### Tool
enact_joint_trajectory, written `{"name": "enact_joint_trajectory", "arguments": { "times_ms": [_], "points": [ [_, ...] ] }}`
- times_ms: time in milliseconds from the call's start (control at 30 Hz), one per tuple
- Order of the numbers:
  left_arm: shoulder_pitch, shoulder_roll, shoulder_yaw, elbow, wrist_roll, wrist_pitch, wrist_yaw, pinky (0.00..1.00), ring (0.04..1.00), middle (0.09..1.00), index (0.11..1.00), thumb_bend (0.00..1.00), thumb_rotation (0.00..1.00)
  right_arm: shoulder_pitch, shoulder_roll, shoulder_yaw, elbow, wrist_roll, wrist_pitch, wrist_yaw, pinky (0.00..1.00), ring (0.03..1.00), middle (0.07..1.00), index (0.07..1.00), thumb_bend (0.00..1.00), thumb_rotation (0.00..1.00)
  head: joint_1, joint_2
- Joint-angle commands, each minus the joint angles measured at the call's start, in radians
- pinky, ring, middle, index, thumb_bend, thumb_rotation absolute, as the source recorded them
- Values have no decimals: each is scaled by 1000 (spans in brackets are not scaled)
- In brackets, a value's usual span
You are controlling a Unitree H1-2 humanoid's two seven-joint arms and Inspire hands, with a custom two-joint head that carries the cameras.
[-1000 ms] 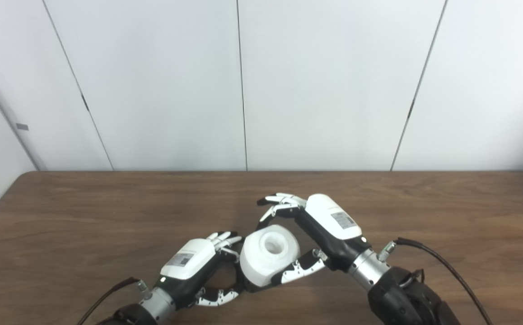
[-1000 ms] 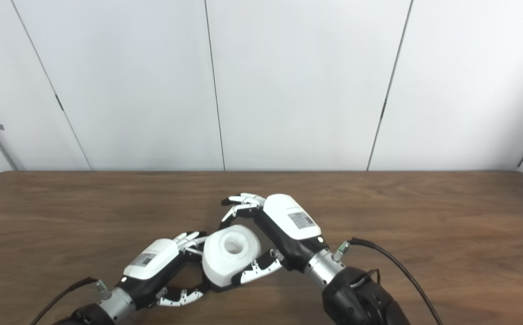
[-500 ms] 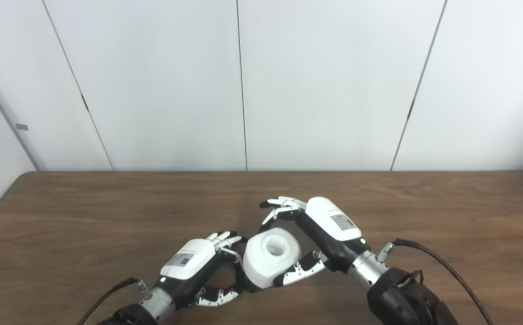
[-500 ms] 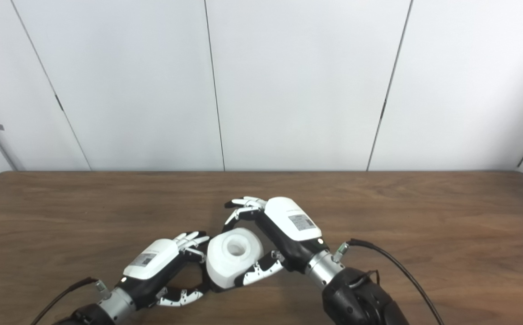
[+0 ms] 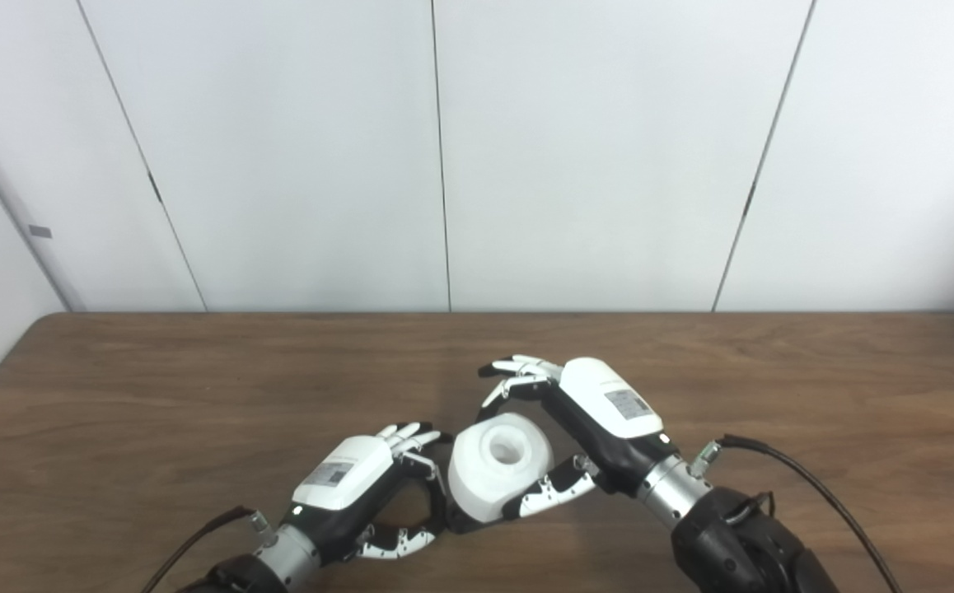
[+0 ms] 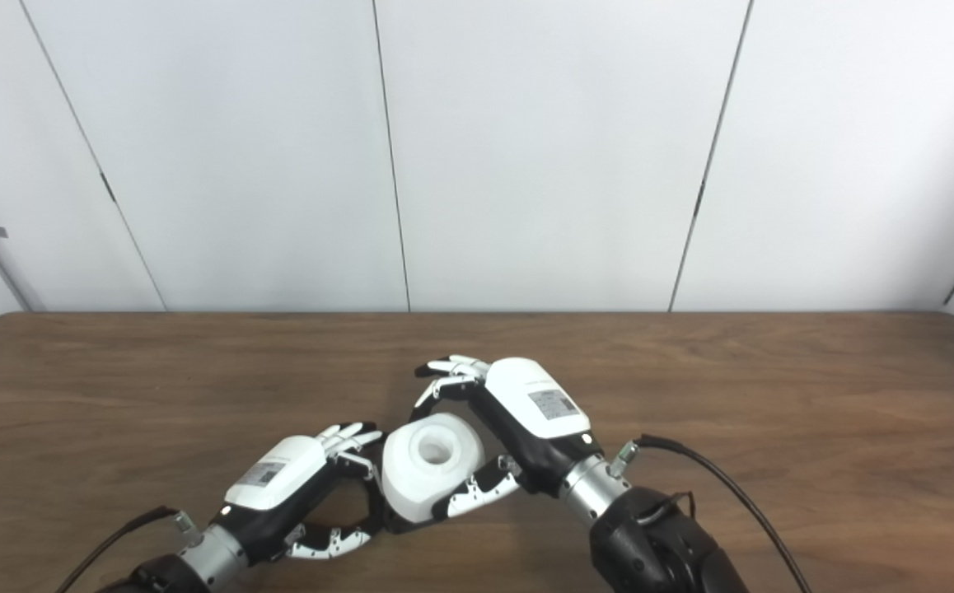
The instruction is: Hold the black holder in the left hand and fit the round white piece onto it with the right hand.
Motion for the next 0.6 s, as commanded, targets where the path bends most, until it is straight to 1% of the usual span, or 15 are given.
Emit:
{"name": "enact_joint_trajectory", "arguments": {
  "times_ms": [0,267,467,567],
  "points": [
    [-5,-1,-12,-11,11,-6,-11,1000,979,927,483,513,51,-38,4,-5,-37,-3,-20,-14,800,881,846,481,500,146,3,1],
    [-3,-3,-13,-16,9,4,-16,1000,983,930,483,512,51,-34,7,-2,-38,-27,-12,-8,773,873,841,481,500,147,9,1],
    [-5,-5,-16,-4,15,-13,4,1000,972,922,483,513,50,-30,10,1,-39,-43,-12,-9,738,869,836,481,501,147,14,-1],
    [-6,-5,-17,-3,11,-13,5,1000,972,920,483,513,50,-28,12,4,-44,-53,-5,-4,745,873,839,482,501,149,16,-2]
  ]
}}
